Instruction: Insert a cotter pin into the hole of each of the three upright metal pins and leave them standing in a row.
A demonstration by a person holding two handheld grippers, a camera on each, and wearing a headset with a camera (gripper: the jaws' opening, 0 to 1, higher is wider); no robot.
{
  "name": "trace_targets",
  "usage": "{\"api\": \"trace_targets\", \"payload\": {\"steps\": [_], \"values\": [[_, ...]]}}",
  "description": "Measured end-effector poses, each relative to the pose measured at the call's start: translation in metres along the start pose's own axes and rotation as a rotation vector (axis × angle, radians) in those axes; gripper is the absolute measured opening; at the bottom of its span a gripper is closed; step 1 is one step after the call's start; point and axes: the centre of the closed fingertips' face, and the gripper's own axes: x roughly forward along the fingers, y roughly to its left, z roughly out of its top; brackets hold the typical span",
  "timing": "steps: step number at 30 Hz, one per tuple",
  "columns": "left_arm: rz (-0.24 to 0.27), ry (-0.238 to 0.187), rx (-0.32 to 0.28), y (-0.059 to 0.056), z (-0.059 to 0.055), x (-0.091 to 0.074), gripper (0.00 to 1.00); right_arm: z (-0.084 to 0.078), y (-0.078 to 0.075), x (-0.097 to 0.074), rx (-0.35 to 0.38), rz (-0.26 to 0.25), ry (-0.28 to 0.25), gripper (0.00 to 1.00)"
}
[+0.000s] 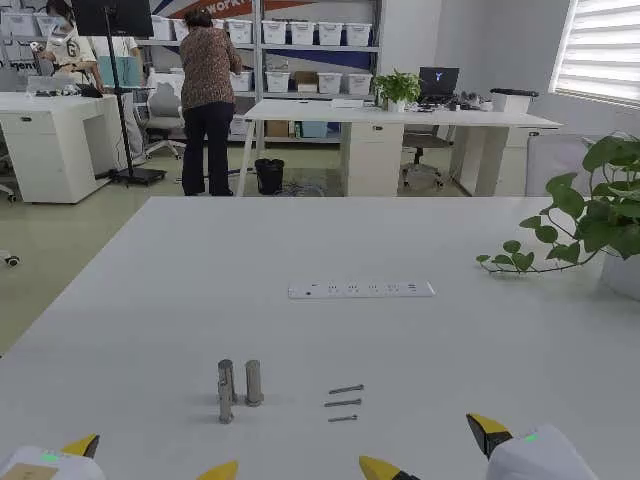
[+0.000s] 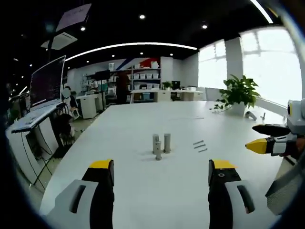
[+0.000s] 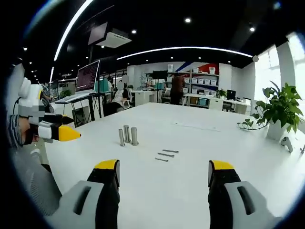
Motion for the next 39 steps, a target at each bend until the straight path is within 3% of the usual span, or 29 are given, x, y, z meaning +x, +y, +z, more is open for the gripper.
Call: {"api": "trace_targets", "payload": {"steps": [15, 39], "values": [[0.001, -0.013, -0.028, 0.0018, -0.0023, -0.0002, 0.80, 0.0007, -0.0064, -0.0012, -0.003, -0.028, -0.006, 0.75], [0.002, -0.019, -0.005, 0.0015, 0.0005, -0.0053, 0.79, 0.0052, -0.0034, -0.0034, -0.003, -0.019, -0.018, 0.76]]}}
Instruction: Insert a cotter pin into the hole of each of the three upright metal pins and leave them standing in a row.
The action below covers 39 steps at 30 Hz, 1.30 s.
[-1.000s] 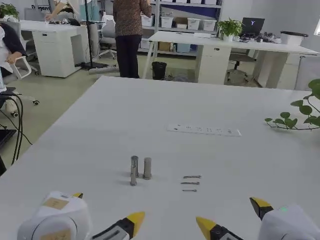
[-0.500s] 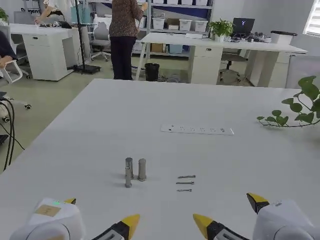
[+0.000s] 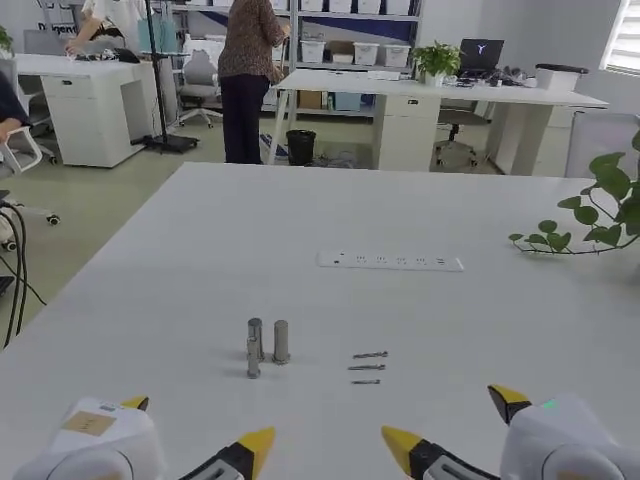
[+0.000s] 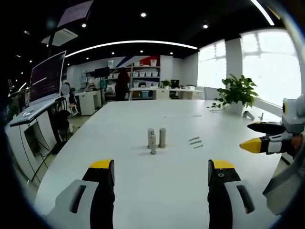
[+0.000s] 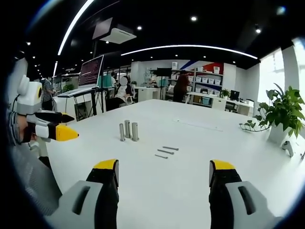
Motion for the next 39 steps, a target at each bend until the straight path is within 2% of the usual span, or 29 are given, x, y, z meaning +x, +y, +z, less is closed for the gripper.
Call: {"api": "trace_targets", "payload": {"steps": [6, 11, 20, 27, 39], "values": [[0.005, -0.005, 0.007, 0.0025, 0.0038, -0.0019, 0.78, 0.0013, 0.0006, -0.0003, -0.003, 0.003, -0.005, 0.75], [0.009, 0.008, 0.013, 0.0046, 0.0016, -0.0022, 0.77, -0.0017, 0.0009, 0.0006, -0.001, 0.006, 0.008, 0.76], [-0.001, 0.011, 0.019, 0.0009, 0.0012, -0.0033, 0.74, 0.0002, -0.0012, -0.0002, 0.009, 0.000, -0.001, 0.76], [-0.016, 0.021, 0.027, -0.0014, -0.0017, -0.0024, 0.72, 0.0068, 0.0030, 0.0000, 0.011, 0.018, -0.040, 0.74], [-0.033, 0.012, 0.011, 0.0005, 0.0019, 0.0033, 0.69, -0.0001, 0.0046, 0.0012, 0.013, 0.028, -0.007, 0.74]]}}
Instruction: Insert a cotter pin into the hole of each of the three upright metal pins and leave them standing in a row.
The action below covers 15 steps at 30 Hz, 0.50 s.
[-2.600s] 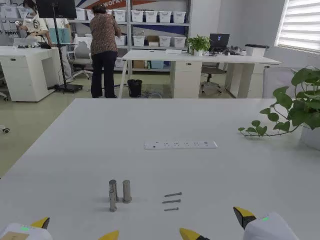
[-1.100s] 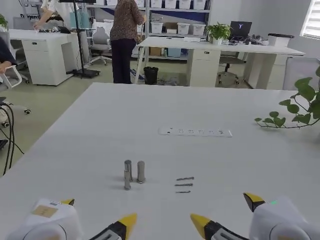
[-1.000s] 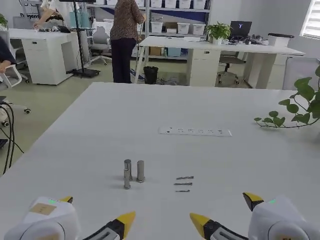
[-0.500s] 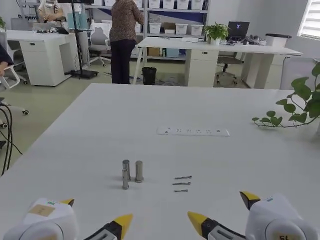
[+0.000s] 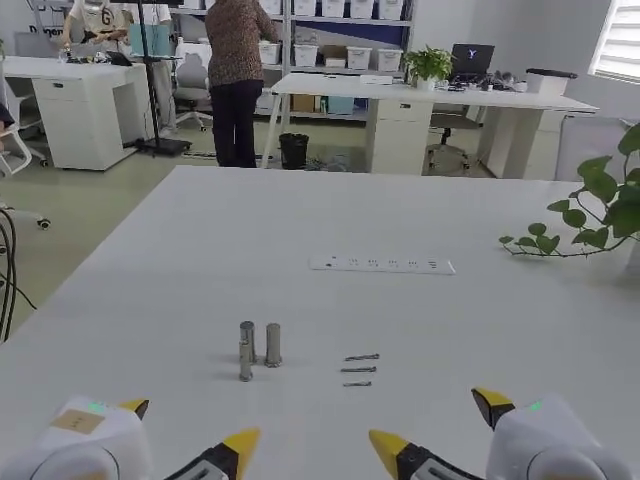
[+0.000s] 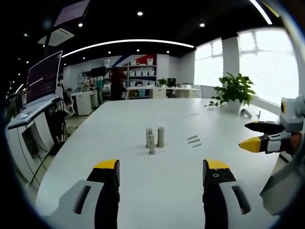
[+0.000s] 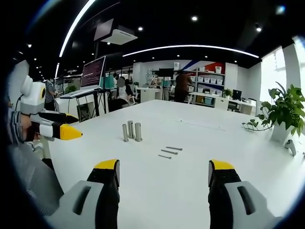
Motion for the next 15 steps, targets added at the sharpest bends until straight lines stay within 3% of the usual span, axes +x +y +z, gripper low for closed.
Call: {"api": "trace_targets", "payload": {"steps": [7, 9, 10, 11, 13, 15], "values": [[-0.029, 0.001, 0.004, 0.007, 0.004, 0.015, 0.62, -0.001, 0.011, 0.001, 0.016, 0.054, 0.023, 0.72], [-0.036, -0.001, 0.015, 0.009, 0.005, 0.020, 0.61, -0.005, 0.013, 0.003, 0.022, 0.065, 0.051, 0.71], [-0.054, 0.046, 0.051, 0.010, 0.000, 0.025, 0.59, -0.007, 0.012, 0.004, 0.034, 0.064, 0.058, 0.71], [-0.064, 0.060, 0.068, 0.010, -0.001, 0.030, 0.57, -0.008, 0.012, 0.004, 0.040, 0.067, 0.060, 0.71], [-0.071, 0.040, 0.083, 0.011, 0.004, 0.039, 0.54, -0.009, 0.010, 0.004, 0.053, 0.069, 0.069, 0.71], [-0.091, 0.026, 0.057, 0.011, 0.008, 0.048, 0.54, -0.009, 0.009, 0.003, 0.059, 0.076, 0.075, 0.71]]}}
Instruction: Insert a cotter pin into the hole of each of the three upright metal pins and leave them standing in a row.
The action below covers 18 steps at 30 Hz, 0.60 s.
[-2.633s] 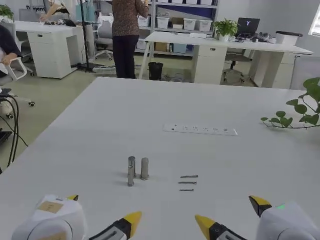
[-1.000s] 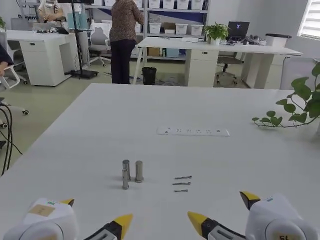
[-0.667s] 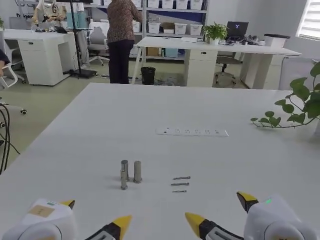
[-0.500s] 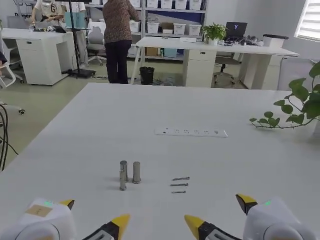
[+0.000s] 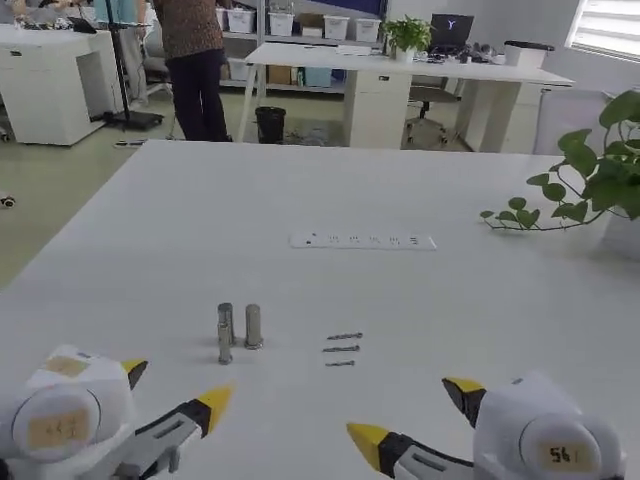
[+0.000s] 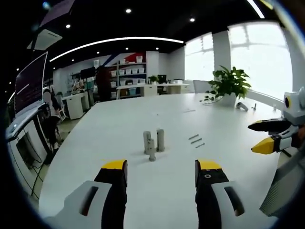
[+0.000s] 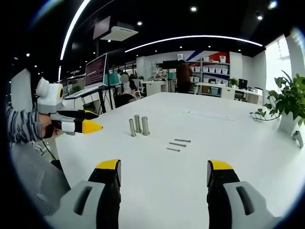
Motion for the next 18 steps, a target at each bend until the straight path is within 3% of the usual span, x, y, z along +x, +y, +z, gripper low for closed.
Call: {"api": "trace_targets", "payload": {"steps": [11, 13, 18], "values": [[-0.048, 0.018, 0.018, 0.006, 0.002, 0.050, 0.48, 0.005, -0.009, 0.002, 0.050, 0.024, 0.032, 0.69], [-0.064, 0.037, 0.020, 0.004, -0.002, 0.058, 0.42, 0.008, -0.007, 0.004, 0.111, 0.043, 0.024, 0.69], [-0.069, 0.056, 0.037, 0.006, -0.007, 0.075, 0.36, 0.010, -0.009, 0.009, 0.104, 0.052, 0.026, 0.67]]}}
